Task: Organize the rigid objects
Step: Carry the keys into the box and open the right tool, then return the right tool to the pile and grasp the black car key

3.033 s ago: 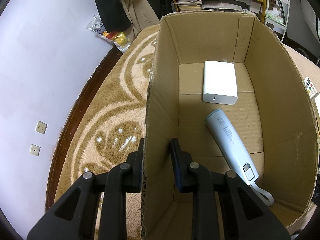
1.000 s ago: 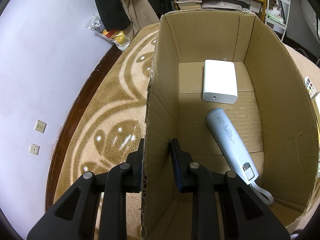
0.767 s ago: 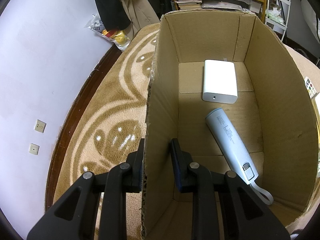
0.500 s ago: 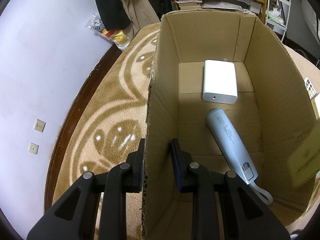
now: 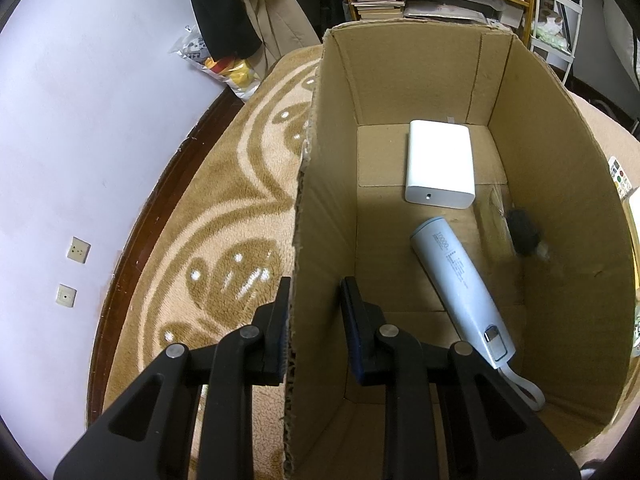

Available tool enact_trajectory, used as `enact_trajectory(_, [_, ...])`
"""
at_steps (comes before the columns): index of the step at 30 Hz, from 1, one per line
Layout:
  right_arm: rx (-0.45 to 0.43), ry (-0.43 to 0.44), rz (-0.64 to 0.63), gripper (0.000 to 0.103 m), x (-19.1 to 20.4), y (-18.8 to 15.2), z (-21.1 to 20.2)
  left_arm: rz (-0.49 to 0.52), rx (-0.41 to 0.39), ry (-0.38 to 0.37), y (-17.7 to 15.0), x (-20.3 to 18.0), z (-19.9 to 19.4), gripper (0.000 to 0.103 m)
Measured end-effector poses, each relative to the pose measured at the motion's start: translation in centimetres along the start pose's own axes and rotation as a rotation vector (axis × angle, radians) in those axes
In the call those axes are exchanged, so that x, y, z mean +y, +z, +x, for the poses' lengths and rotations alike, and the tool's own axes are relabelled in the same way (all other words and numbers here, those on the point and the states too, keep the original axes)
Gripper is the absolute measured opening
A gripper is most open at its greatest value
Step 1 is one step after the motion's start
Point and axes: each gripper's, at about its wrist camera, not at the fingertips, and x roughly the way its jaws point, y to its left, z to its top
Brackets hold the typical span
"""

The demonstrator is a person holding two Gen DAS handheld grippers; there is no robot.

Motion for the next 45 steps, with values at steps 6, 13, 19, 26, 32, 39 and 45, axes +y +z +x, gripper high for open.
enact_trajectory(6, [0.02,-0.036,0.01,0.017,-0.9,-0.4,-0.8,0.001,0.0,0.0,0.0,-0.1,0.0,0.023])
enact_trajectory(13, [0.049,-0.138,0.072,0.048,-4.0,-1.2,-1.7,-0.002,0.001,-0.004,-0.1,-0.2,0.0,0.023])
enact_trajectory(19, [0.111,-0.194,0.126,0.077,-6.1,-2.5,-1.8,0.001,0.001,-0.001,-0.1,-0.2,-0.1,0.023])
enact_trajectory(26, [0.253,-0.226,0.143,0.084,-7.4,-4.0,0.1,0.008,-0.001,0.005,-0.2,-0.4,-0.2,0.023])
enact_trajectory(32, [0.382,-0.25,0.165,0.084,-8.3,-6.0,2.3,0.011,-0.001,0.006,-0.2,-0.3,-0.3,0.023])
enact_trajectory(39, [0.471,-0.251,0.204,0.084,-9.1,-7.8,3.7,0.016,-0.001,0.011,-0.1,-0.5,-0.3,0.023])
enact_trajectory(45, [0.564,-0.258,0.23,0.083,-9.9,-9.5,4.8,0.017,-0.001,0.012,-0.1,-0.5,-0.3,0.024])
